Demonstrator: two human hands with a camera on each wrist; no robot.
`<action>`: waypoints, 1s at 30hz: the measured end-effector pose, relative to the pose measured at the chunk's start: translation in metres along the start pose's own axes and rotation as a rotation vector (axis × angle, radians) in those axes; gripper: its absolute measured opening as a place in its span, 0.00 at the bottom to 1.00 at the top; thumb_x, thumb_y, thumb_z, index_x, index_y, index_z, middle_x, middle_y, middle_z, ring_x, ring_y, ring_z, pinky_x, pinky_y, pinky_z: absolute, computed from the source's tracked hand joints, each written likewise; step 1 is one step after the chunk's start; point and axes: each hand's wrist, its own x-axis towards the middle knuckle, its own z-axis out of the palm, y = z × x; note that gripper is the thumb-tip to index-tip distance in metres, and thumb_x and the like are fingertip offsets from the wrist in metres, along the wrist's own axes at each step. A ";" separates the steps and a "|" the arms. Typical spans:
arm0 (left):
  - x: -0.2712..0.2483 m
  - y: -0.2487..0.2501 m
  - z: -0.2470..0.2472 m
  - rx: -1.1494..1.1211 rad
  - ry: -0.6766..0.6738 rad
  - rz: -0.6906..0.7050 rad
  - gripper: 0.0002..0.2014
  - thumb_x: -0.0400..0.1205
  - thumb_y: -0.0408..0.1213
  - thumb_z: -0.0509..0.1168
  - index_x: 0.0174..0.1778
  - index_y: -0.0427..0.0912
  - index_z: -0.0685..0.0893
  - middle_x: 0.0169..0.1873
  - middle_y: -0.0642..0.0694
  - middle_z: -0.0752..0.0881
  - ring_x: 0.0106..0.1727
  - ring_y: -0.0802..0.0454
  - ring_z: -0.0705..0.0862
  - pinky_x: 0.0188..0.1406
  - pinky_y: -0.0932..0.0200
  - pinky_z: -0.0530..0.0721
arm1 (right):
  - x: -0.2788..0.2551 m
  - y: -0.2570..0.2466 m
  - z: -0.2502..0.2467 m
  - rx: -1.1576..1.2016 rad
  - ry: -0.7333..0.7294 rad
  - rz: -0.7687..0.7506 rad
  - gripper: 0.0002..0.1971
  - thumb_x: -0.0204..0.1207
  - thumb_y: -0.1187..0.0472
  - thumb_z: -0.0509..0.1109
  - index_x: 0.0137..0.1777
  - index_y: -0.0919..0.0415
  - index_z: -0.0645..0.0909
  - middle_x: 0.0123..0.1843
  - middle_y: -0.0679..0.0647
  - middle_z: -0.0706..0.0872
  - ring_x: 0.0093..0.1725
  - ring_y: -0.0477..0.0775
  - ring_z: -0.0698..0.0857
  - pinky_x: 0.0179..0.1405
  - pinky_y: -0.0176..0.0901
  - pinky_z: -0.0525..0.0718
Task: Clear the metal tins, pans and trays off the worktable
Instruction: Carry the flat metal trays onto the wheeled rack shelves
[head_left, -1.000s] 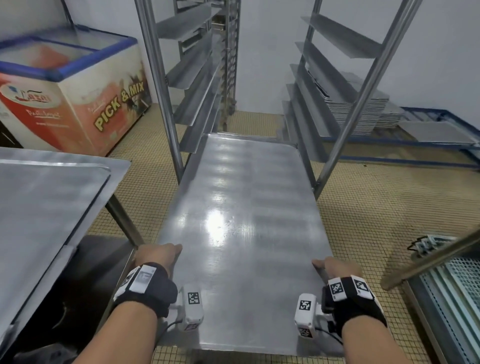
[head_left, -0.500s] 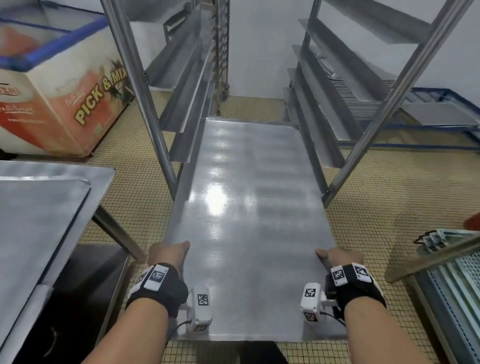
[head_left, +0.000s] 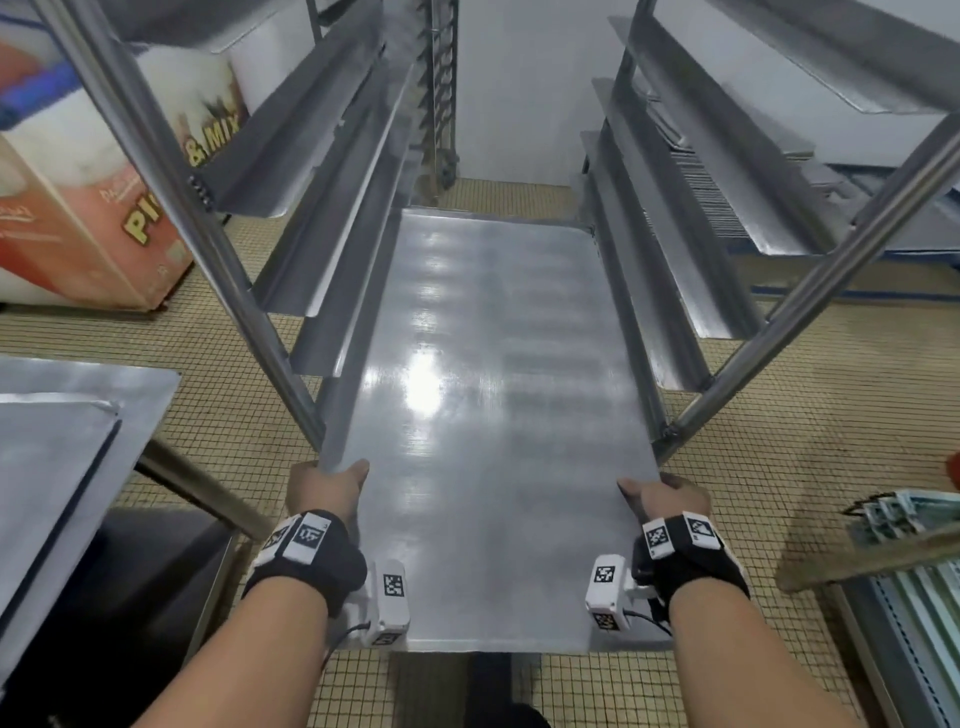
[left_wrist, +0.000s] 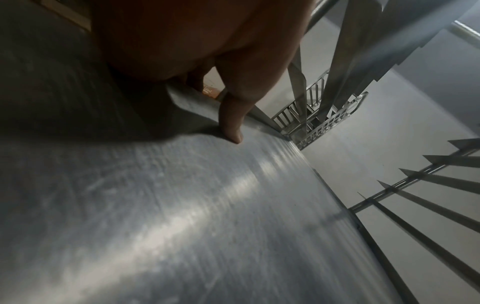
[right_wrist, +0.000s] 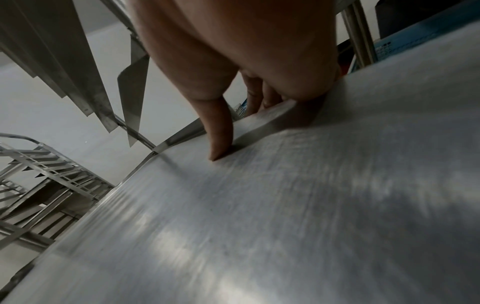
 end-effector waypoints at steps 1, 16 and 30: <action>0.004 0.007 0.004 -0.005 -0.004 -0.003 0.21 0.76 0.36 0.77 0.59 0.30 0.80 0.49 0.37 0.86 0.47 0.37 0.83 0.49 0.50 0.81 | 0.004 -0.005 0.004 -0.024 0.002 -0.005 0.14 0.65 0.66 0.84 0.47 0.61 0.83 0.47 0.63 0.90 0.48 0.65 0.89 0.56 0.54 0.86; 0.026 0.054 0.021 0.330 -0.071 0.072 0.22 0.81 0.46 0.72 0.56 0.31 0.76 0.45 0.39 0.78 0.51 0.36 0.81 0.51 0.49 0.80 | 0.025 -0.047 0.029 -0.418 0.086 -0.106 0.35 0.67 0.51 0.83 0.66 0.74 0.76 0.62 0.66 0.86 0.62 0.68 0.85 0.59 0.53 0.85; -0.058 -0.015 -0.025 1.192 -0.392 0.704 0.41 0.85 0.60 0.58 0.90 0.53 0.45 0.88 0.38 0.38 0.88 0.34 0.38 0.86 0.30 0.48 | -0.051 0.039 -0.008 -0.972 -0.314 -0.744 0.32 0.82 0.43 0.63 0.85 0.47 0.62 0.88 0.58 0.53 0.86 0.63 0.55 0.84 0.58 0.60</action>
